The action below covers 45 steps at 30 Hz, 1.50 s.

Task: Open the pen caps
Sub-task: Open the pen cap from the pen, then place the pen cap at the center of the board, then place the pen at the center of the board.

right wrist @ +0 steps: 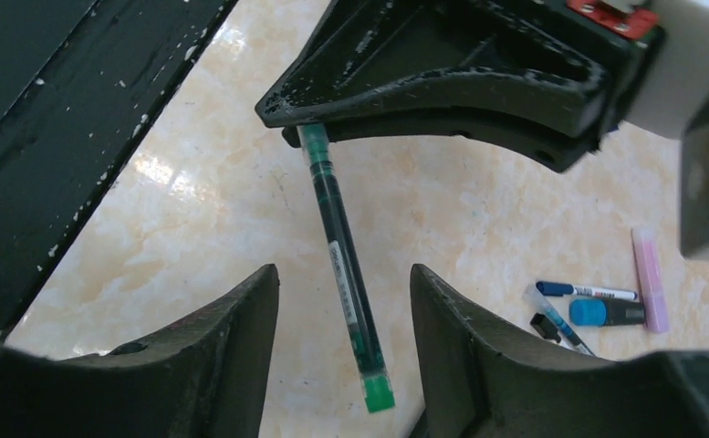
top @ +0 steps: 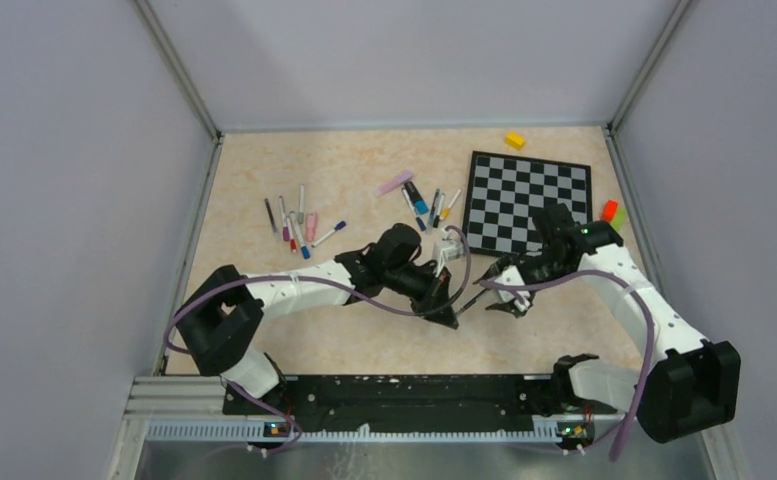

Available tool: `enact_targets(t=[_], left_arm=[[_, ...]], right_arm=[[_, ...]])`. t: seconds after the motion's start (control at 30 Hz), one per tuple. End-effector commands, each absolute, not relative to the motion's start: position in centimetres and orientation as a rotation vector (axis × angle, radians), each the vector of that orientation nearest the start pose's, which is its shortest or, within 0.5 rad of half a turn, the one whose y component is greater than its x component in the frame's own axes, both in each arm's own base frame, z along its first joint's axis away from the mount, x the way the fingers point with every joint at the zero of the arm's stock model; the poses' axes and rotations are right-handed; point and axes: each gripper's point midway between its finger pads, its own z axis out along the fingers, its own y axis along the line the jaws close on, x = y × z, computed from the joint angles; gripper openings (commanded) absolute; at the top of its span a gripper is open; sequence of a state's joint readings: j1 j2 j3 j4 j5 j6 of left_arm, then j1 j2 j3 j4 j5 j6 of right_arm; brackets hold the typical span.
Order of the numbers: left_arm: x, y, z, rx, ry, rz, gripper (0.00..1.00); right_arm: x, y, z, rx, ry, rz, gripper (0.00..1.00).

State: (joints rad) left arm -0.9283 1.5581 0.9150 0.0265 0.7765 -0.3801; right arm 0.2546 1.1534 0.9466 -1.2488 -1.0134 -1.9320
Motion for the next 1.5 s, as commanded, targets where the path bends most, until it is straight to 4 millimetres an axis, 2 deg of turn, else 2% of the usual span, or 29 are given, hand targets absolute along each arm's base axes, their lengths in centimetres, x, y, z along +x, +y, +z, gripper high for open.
enact_targets(t=[0.0, 0.2, 0.3, 0.37, 0.43, 0.6, 0.73, 0.77, 0.8, 0.93, 1.0, 1.03, 1.1, 1.17, 1.2, 1.27, 1.37, 1.47], left_arm=[[11.9, -40.0, 16.8, 1.163, 2.035, -1.654, 0.0], [11.4, -40.5, 17.1, 1.167, 2.07, -1.731, 0.0], [11.5, -40.5, 16.7, 1.165, 2.093, -1.724, 0.0], [11.5, -40.4, 16.4, 1.164, 2.11, -1.723, 0.0], [11.4, -40.1, 16.0, 1.158, 2.143, -1.731, 0.0], [10.1, -38.3, 14.7, 1.184, 2.261, -1.726, 0.0], [8.1, -35.8, 13.1, 1.207, 2.351, -1.726, 0.0], [6.9, -35.3, 12.8, 1.231, 2.366, -1.742, 0.0], [6.9, -34.7, 12.6, 1.206, 2.381, -1.754, 0.0], [5.3, -32.9, 12.6, 1.21, 2.383, -1.796, 0.0], [5.3, -32.4, 12.6, 1.204, 2.383, -1.757, 0.0], [5.6, -32.3, 12.7, 1.195, 2.374, -1.715, 0.0], [7.5, -32.1, 12.1, 1.113, 2.382, -1.532, 0.0], [10.3, -31.4, 11.4, 0.993, 2.387, -1.307, 0.0], [11.8, -30.9, 11.1, 0.93, 2.373, -1.194, 0.0], [15.0, -28.9, 9.9, 0.721, 2.385, -0.94, 0.0], [19.0, -24.6, 8.8, 0.411, 2.352, -0.613, 0.0], [21.0, -20.5, 7.8, 0.149, 2.339, -0.374, 0.0]], right_arm=[[15.9, 18.0, 15.5, -2.119, 0.847, 0.65, 0.51], [15.5, 18.3, 14.4, -2.206, 0.82, 0.62, 0.37], [15.2, 18.4, 14.7, -2.203, 0.805, 0.628, 0.29], [15.1, 18.5, 15.0, -2.201, 0.798, 0.626, 0.2], [15.2, 18.3, 15.1, -2.209, 0.799, 0.611, 0.0], [15.8, 16.6, 14.1, -2.278, 0.81, 0.507, 0.0], [17.8, 15.0, 14.4, -2.166, 0.905, 0.439, 0.0], [18.1, 14.6, 14.3, -2.144, 0.925, 0.429, 0.0], [18.4, 14.4, 14.3, -2.13, 0.935, 0.416, 0.0], [18.6, 14.0, 13.2, -2.096, 0.978, 0.424, 0.0], [18.6, 14.4, 12.7, -2.045, 1.028, 0.47, 0.0], [18.5, 14.7, 12.5, -1.994, 1.076, 0.504, 0.0], [18.6, 15.4, 12.2, -1.856, 1.212, 0.601, 0.0], [19.0, 15.8, 11.5, -1.696, 1.382, 0.691, 0.0], [20.1, 16.0, 11.4, -1.62, 1.441, 0.683, 0.0], [21.7, 15.3, 10.5, -1.484, 1.628, 0.655, 0.0], [23.5, 14.5, 9.6, -1.345, 1.804, 0.626, 0.0], [24.6, 14.0, 7.9, -1.263, 1.939, 0.62, 0.0]])
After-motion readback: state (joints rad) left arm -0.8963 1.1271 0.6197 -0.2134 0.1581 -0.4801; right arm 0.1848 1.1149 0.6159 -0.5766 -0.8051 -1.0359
